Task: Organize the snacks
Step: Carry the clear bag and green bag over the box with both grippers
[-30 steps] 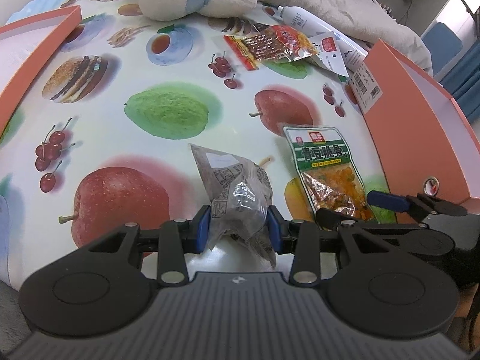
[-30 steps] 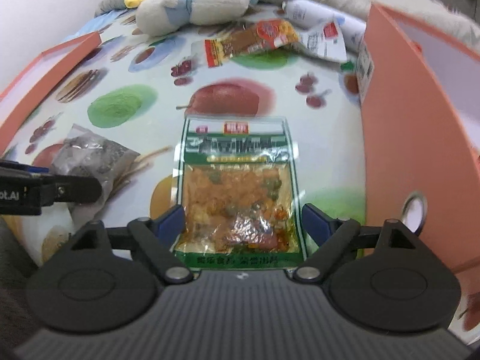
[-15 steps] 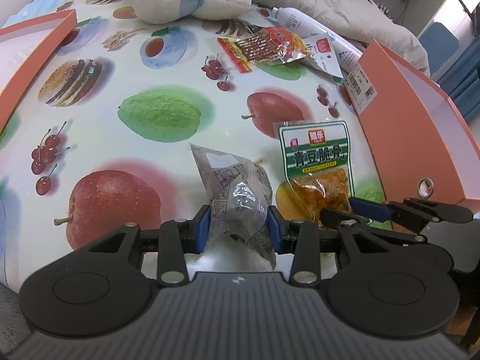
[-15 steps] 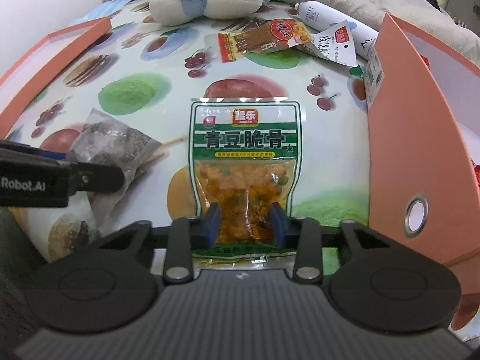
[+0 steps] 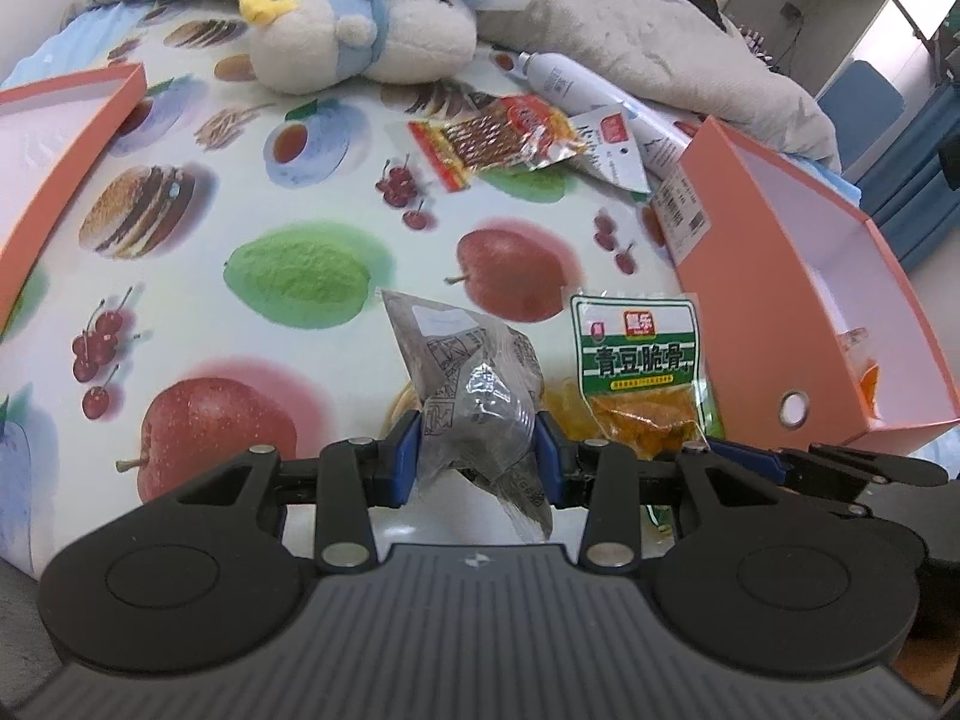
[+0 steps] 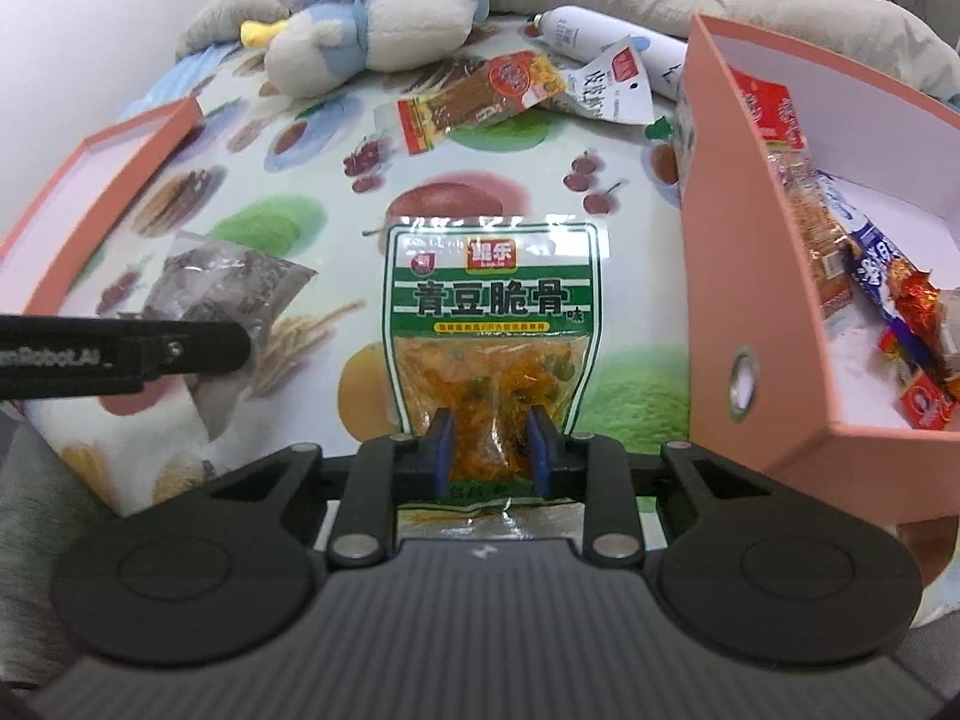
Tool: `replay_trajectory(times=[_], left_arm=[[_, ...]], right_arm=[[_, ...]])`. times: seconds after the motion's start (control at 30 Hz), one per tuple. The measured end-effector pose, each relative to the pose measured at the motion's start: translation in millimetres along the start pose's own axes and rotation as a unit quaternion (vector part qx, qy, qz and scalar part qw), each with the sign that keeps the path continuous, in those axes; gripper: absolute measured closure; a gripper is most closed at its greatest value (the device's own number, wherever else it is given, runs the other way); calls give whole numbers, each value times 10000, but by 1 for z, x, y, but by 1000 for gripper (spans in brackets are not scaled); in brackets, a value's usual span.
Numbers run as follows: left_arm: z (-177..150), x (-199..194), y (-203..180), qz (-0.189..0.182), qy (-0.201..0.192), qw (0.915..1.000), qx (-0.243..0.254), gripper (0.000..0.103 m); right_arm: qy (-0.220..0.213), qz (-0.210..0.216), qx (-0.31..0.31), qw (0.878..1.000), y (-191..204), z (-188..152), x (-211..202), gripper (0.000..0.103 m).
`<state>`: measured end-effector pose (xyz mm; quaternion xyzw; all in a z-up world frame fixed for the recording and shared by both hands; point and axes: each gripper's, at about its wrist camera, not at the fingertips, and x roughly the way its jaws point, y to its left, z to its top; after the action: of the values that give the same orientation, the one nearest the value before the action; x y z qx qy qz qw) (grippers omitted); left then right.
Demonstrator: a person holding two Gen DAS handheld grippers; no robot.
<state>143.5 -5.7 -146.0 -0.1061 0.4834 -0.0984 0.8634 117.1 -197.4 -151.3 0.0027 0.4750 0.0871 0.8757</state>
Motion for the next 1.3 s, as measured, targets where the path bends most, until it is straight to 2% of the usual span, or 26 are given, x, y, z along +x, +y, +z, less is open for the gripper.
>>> replay_trajectory(times=[0.5, 0.77, 0.9, 1.23, 1.27, 1.3], left_arm=[[38, -67, -33, -180, -410, 9990, 86, 58], [67, -91, -57, -392, -658, 9964, 360, 58], [81, -101, -79, -352, -897, 9930, 680, 58], [102, -116, -131, -782, -1180, 9855, 936, 58], [104, -116, -137, -827, -1202, 9844, 988, 58], [107, -114, -144, -872, -1200, 9835, 1036, 58]], right_arm=[[-728, 177, 260, 9968, -6, 37, -88, 75], [-1249, 54, 298, 9917, -19, 57, -132, 75], [-1527, -76, 304, 9878, -31, 66, -151, 75], [-1999, -381, 537, 9776, -72, 74, -187, 75], [-2035, -421, 543, 9767, -75, 74, -190, 77], [-2071, -465, 554, 9756, -79, 74, -192, 98]])
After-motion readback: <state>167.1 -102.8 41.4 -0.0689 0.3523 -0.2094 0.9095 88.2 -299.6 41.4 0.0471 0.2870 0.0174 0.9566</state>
